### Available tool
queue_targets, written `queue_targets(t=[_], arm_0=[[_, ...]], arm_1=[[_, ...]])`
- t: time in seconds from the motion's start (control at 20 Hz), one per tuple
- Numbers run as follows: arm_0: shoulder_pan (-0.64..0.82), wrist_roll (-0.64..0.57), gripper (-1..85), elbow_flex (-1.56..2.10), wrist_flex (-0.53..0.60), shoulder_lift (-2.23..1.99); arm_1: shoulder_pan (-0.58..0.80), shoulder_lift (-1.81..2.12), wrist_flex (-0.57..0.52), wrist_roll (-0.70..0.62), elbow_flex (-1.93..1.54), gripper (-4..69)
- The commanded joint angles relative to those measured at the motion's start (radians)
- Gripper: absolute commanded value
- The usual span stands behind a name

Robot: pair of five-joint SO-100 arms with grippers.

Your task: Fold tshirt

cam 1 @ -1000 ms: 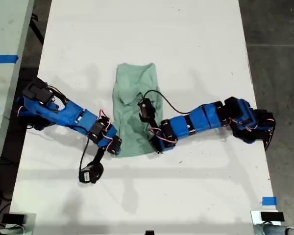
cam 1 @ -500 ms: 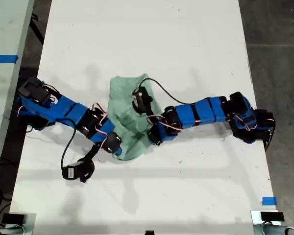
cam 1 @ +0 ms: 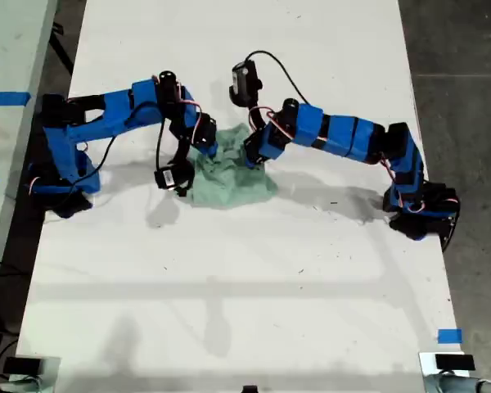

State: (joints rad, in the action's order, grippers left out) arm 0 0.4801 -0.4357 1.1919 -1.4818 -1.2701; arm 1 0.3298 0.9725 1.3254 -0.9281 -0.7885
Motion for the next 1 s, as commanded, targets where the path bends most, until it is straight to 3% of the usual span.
queue_targets(t=[0.0, 0.05, 0.1, 0.15, 0.2, 0.25, 0.3, 0.5, 0.6, 0.75, 0.9, 0.95], arm_0=[[0.095, -0.044, 0.1, 0.008, 0.012, -0.075], [0.110, -0.052, 0.1, 0.011, 0.015, -0.067], [0.129, -0.060, 0.1, 0.011, 0.011, -0.064], [0.160, -0.060, 1.5, 0.014, -0.009, -0.072], [0.201, -0.071, 16.8, 0.031, -0.018, -0.106], [0.253, -0.069, 27.8, 0.064, -0.025, -0.163], [0.321, -0.071, 29.9, 0.112, -0.021, -0.238], [0.588, -0.137, 30.7, 0.305, 0.014, -0.546], [0.644, -0.161, 30.5, 0.442, 0.060, -0.680], [0.588, -0.110, 29.4, 0.704, 0.163, -0.848], [0.419, 0.002, 25.8, 1.005, 0.322, -1.026], [0.337, 0.040, 21.4, 1.103, 0.391, -1.083]], arm_1=[[0.044, 0.087, -0.063, -0.028, 0.057, -0.7], [0.054, 0.077, -0.072, -0.028, 0.057, -0.6], [0.064, 0.074, -0.074, -0.025, 0.057, 4.6], [0.087, 0.078, -0.064, -0.025, 0.057, 22.5], [0.120, 0.094, -0.046, -0.048, 0.057, 39.8], [0.161, 0.123, -0.018, -0.064, 0.054, 38.9], [0.212, 0.160, 0.014, -0.072, 0.043, 34.7], [0.417, 0.365, 0.156, -0.150, -0.061, 29.2], [0.477, 0.511, 0.164, -0.170, -0.227, 28.3], [0.482, 0.764, 0.075, -0.155, -0.604, 26.9], [0.414, 1.006, -0.040, -0.064, -1.000, 25.4], [0.388, 1.095, -0.077, -0.012, -1.137, 21.2]])
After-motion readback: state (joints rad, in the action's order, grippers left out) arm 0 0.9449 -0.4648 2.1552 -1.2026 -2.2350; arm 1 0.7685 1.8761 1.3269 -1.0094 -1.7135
